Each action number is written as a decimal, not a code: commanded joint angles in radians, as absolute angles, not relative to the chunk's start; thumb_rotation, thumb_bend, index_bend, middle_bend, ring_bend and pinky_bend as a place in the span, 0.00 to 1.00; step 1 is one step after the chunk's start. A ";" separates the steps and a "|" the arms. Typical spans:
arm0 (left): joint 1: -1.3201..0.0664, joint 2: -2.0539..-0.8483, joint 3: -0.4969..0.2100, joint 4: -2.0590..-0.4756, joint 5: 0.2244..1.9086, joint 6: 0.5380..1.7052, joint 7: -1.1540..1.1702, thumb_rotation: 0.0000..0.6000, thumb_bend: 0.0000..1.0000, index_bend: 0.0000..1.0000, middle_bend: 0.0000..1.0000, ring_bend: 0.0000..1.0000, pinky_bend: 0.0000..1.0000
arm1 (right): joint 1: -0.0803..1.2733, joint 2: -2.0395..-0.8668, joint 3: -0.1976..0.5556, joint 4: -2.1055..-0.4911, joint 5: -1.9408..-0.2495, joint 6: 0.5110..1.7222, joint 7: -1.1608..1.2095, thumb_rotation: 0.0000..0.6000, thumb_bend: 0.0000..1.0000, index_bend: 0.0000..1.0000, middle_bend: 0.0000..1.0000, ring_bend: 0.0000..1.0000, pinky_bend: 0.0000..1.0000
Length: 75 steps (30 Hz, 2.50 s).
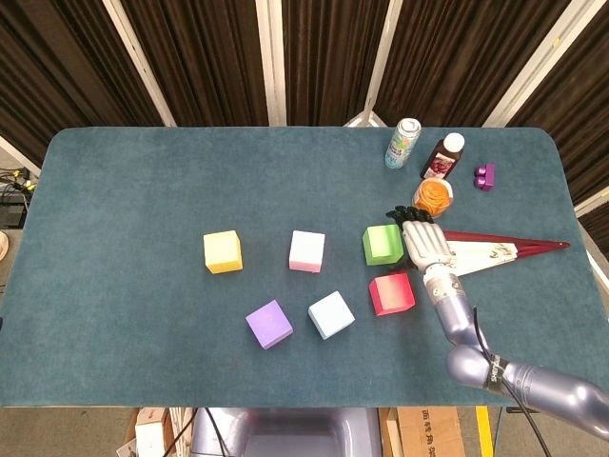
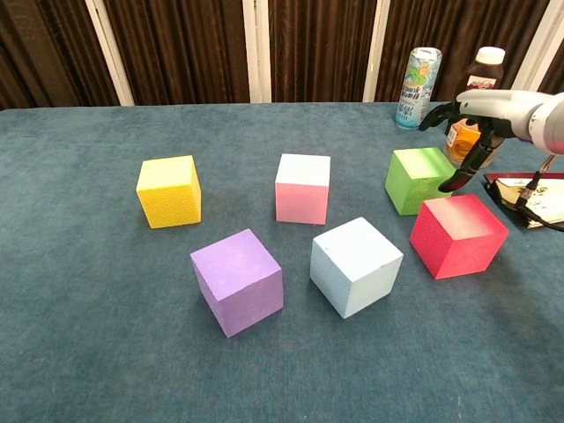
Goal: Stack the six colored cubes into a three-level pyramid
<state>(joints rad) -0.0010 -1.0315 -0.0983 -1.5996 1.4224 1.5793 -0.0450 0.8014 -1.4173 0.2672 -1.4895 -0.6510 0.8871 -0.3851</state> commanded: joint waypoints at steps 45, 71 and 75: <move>-0.003 -1.043 -0.101 -1.624 1.396 1.565 0.005 1.00 0.38 0.03 0.00 0.00 0.00 | 0.860 -1.499 0.256 -1.371 -0.678 0.875 -0.372 1.00 0.15 0.35 0.43 0.19 0.00; -0.004 -1.036 -0.101 -1.621 1.402 1.561 -0.022 1.00 0.38 0.03 0.00 0.00 0.00 | 0.901 -1.460 0.264 -1.554 -0.600 0.965 -0.508 1.00 0.23 0.43 0.46 0.23 0.00; -0.005 -1.034 -0.103 -1.619 1.395 1.556 -0.024 1.00 0.38 0.03 0.00 0.00 0.00 | 0.919 -1.476 0.262 -1.591 -0.533 0.986 -0.552 1.00 0.23 0.43 0.46 0.23 0.00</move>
<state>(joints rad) -0.0052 -1.0346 -0.1030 -1.6191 1.3957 1.5565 -0.0242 0.9062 -1.4669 0.2642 -1.5697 -0.5616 0.9712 -0.5258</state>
